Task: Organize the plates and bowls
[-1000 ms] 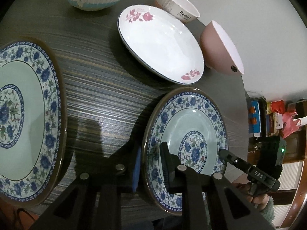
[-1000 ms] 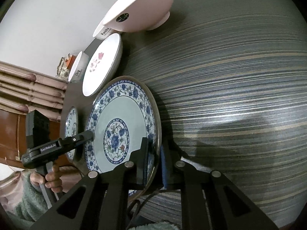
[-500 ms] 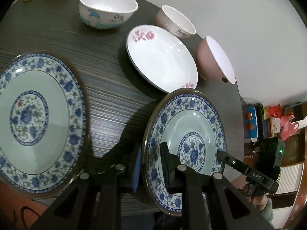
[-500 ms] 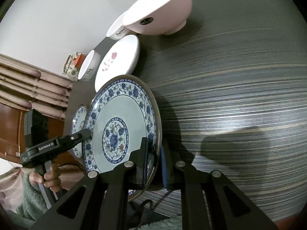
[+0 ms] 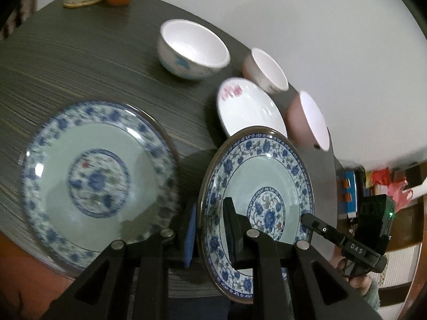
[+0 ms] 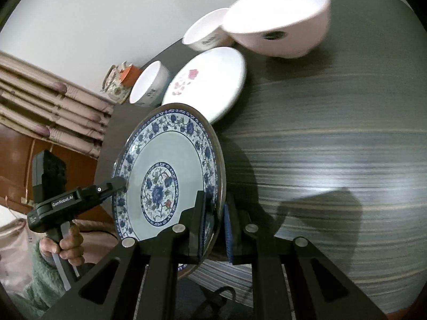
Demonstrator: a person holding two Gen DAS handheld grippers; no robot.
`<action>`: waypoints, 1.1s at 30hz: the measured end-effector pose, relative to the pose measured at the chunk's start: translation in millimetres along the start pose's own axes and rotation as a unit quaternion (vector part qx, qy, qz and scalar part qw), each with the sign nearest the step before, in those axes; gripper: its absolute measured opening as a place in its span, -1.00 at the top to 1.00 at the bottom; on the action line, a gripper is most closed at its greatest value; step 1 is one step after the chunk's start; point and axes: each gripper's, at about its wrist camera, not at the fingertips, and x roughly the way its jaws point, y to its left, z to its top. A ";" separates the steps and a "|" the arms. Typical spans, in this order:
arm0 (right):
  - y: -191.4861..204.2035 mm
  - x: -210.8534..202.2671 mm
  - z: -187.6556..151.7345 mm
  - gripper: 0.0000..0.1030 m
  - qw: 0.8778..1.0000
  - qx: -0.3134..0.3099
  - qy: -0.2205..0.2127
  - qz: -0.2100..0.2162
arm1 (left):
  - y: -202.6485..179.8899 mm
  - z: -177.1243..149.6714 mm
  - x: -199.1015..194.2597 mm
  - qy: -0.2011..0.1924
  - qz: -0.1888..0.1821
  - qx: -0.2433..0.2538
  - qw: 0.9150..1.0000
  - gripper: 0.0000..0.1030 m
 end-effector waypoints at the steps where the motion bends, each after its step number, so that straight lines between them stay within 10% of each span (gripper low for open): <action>1: 5.5 2.4 2.4 0.75 1.000 -0.004 0.001 0.002 | 3.3 1.5 -3.7 -0.004 0.001 -0.003 1.000 0.65; 33: 144.9 142.6 32.0 0.73 0.991 -0.078 0.105 0.012 | 148.1 28.1 -56.6 -0.041 0.061 -0.124 0.990 0.65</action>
